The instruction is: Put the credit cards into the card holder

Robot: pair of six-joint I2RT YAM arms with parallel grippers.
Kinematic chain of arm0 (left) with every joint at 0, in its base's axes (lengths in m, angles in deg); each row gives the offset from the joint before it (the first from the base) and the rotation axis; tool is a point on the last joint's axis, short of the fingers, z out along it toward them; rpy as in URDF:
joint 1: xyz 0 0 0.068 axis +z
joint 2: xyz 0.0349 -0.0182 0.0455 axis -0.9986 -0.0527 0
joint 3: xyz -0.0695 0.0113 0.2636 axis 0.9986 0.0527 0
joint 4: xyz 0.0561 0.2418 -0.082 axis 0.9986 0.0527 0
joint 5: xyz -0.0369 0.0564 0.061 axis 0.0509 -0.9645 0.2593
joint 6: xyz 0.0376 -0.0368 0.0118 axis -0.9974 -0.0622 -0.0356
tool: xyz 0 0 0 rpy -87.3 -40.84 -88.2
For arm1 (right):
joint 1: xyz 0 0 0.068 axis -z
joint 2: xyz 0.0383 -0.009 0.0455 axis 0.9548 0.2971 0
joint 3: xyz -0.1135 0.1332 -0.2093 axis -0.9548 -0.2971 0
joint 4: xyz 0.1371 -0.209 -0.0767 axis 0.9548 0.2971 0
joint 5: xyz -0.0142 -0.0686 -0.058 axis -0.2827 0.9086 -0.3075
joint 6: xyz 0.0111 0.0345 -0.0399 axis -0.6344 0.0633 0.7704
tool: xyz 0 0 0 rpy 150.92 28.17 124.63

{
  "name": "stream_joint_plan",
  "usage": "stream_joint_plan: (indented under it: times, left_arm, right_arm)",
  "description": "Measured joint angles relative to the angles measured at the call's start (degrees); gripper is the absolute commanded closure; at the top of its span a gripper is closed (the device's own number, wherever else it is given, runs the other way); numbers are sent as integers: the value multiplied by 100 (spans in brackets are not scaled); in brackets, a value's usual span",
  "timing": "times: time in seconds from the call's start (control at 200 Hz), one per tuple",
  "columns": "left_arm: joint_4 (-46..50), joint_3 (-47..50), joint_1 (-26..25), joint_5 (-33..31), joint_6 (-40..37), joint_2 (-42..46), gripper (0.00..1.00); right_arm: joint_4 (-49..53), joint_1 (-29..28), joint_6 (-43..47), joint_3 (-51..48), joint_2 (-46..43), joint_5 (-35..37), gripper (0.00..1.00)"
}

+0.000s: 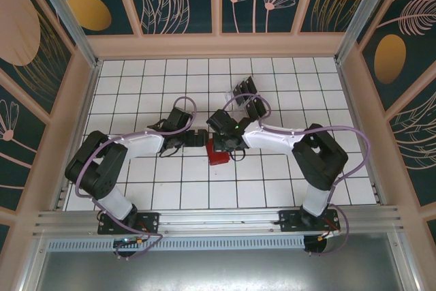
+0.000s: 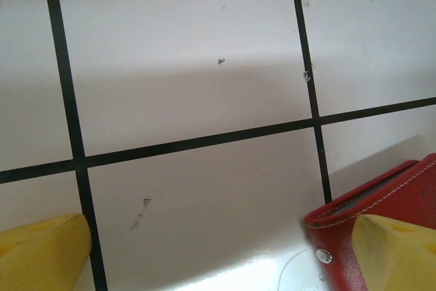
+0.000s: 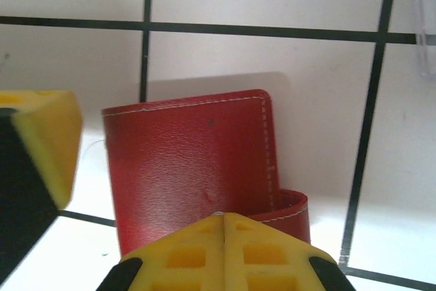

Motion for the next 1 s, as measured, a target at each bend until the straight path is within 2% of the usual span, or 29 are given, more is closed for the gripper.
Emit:
stream_joint_plan:
  times: [0.445, 1.001]
  left_arm:
    - [-2, 0, 0, 0, -15, -7, 2]
    - [-20, 0, 0, -4, -15, -15, 1]
  right_arm:
    - [-603, 61, -168, -291, -46, -317, 100]
    - [-874, 92, -214, -343, -46, -516, 100]
